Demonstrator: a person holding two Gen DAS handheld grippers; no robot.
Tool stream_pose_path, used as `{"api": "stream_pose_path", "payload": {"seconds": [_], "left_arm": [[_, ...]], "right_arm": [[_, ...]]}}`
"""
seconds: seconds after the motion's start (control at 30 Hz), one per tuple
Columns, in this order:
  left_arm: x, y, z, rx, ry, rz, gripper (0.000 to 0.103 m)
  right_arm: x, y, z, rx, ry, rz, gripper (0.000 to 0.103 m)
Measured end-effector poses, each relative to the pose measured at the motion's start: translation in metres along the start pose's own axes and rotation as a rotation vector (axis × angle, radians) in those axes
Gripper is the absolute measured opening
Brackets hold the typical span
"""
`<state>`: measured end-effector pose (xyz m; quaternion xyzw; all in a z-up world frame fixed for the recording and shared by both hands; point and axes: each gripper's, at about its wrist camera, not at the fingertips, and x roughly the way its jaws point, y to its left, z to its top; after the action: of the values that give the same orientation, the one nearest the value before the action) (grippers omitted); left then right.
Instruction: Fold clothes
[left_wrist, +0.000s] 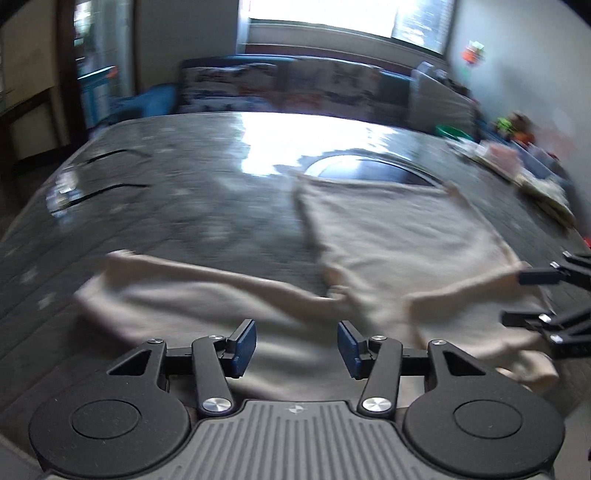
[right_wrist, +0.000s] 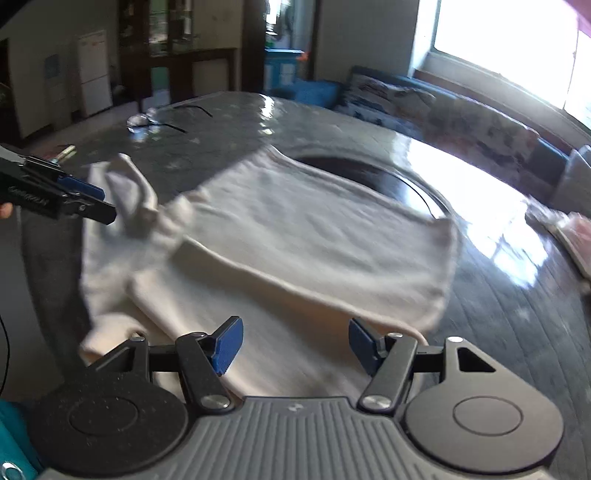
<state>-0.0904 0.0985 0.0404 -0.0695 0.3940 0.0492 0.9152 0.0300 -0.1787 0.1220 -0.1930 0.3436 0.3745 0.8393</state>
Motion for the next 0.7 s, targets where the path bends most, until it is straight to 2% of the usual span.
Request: {"api": "stream_pose_path", "payload": {"seconds": [0.17,0.3,0.4,0.5,0.7], "left_arm": [[-0.003,0.047,0.004,-0.136,-0.032,0.135,0.053],[-0.003,0.082,0.007,-0.212,-0.059,0.249,0.053],[0.004,0.102,0.010,-0.268,-0.055,0.305,0.053],[0.012,0.117,0.011,-0.309,-0.049,0.322,0.051],[0.025,0.126,0.011,-0.358,-0.010,0.305,0.048]], "right_arm": [[0.015,0.018,0.011,-0.021,0.006,0.061,0.065],[0.023,0.027,0.012,-0.036,0.020,0.077,0.065],[0.018,0.029,0.012,-0.035,0.010,0.079,0.065],[0.014,0.028,0.014,-0.034,0.001,0.073,0.065],[0.008,0.027,0.013,-0.030,-0.006,0.062,0.065]]}}
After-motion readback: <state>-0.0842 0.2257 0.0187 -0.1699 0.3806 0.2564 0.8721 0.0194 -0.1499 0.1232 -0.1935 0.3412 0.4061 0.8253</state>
